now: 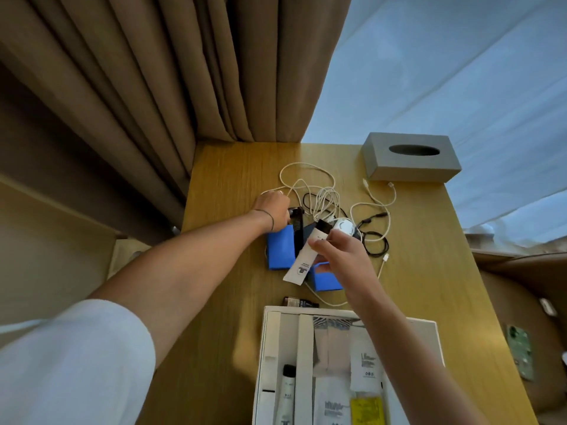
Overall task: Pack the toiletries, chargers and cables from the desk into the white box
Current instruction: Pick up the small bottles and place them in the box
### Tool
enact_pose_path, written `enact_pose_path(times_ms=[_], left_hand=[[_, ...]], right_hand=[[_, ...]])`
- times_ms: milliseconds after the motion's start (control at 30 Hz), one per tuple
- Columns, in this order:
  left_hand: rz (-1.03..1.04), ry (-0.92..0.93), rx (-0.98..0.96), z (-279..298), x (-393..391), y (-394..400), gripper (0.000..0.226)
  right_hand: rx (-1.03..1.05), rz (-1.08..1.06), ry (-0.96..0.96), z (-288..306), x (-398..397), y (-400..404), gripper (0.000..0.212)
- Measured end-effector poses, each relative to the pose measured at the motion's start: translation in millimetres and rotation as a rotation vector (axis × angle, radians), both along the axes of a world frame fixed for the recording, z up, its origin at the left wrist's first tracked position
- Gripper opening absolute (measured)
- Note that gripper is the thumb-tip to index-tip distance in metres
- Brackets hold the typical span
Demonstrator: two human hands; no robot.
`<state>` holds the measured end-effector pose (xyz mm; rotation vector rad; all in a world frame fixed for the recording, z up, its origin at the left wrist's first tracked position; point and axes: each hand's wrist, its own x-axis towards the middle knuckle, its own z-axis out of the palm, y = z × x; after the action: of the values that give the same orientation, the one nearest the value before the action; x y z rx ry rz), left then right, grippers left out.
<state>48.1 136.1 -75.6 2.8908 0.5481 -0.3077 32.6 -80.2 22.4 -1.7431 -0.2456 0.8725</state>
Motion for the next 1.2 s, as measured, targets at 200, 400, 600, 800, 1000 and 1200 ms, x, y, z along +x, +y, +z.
enact_pose_path(times_ms=[200,400,600,800,1000,1200], left_hand=[[0.229,-0.083,-0.142,16,-35,3,0.007],[0.392,-0.319,-0.468,45,-84,-18,0.052],[0.556,-0.51,-0.686,81,-147,-67,0.033],[0.746,-0.613,-0.898,88,-202,-108,0.035],[0.818,-0.641,-0.843,96,-236,-126,0.042],[0.743,-0.633,-0.707,111,-247,-139,0.047]], right_hand=[[0.013,0.094,0.02,20,-27,-11,0.021],[0.089,0.206,-0.07,41,-54,-33,0.036],[-0.056,0.445,-0.308,20,-84,-72,0.03],[-0.118,0.764,-0.952,-32,-122,-101,0.029],[-0.015,1.136,-1.21,-69,-142,-117,0.028],[-0.006,1.375,-1.207,-83,-147,-124,0.026]])
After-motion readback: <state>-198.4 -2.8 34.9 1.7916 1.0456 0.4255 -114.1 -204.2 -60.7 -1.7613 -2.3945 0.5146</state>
